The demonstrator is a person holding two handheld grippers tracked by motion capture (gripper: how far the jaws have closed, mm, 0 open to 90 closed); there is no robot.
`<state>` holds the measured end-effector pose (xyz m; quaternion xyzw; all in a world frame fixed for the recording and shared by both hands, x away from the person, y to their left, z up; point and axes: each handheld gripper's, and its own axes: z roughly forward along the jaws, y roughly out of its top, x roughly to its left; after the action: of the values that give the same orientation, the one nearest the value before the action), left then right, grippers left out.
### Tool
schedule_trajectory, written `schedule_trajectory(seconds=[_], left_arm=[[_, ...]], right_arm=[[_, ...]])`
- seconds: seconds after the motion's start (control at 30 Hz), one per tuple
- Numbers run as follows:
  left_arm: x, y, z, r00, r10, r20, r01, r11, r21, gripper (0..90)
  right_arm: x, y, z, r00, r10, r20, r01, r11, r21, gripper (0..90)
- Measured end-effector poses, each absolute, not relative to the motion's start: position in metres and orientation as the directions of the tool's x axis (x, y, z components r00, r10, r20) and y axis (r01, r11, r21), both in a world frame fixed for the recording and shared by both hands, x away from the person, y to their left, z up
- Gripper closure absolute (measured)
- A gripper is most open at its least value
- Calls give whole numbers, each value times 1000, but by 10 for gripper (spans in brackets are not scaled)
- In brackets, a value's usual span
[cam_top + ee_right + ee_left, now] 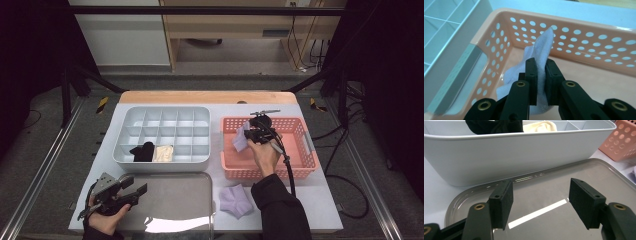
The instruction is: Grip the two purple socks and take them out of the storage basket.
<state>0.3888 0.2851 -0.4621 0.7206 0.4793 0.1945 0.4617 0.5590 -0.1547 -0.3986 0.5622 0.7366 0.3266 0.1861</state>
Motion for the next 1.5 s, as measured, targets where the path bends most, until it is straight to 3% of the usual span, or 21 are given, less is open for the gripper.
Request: schedule_trajectory(seconds=[0.83, 1.5], left_arm=[[388, 283, -461, 464, 871, -162, 515, -117, 849, 365], [384, 281, -458, 468, 869, -161, 506, -114, 855, 366]], right_arm=[[457, -162, -336, -484, 871, 83, 494, 194, 848, 828], [385, -172, -359, -568, 813, 129, 458, 181, 870, 828]])
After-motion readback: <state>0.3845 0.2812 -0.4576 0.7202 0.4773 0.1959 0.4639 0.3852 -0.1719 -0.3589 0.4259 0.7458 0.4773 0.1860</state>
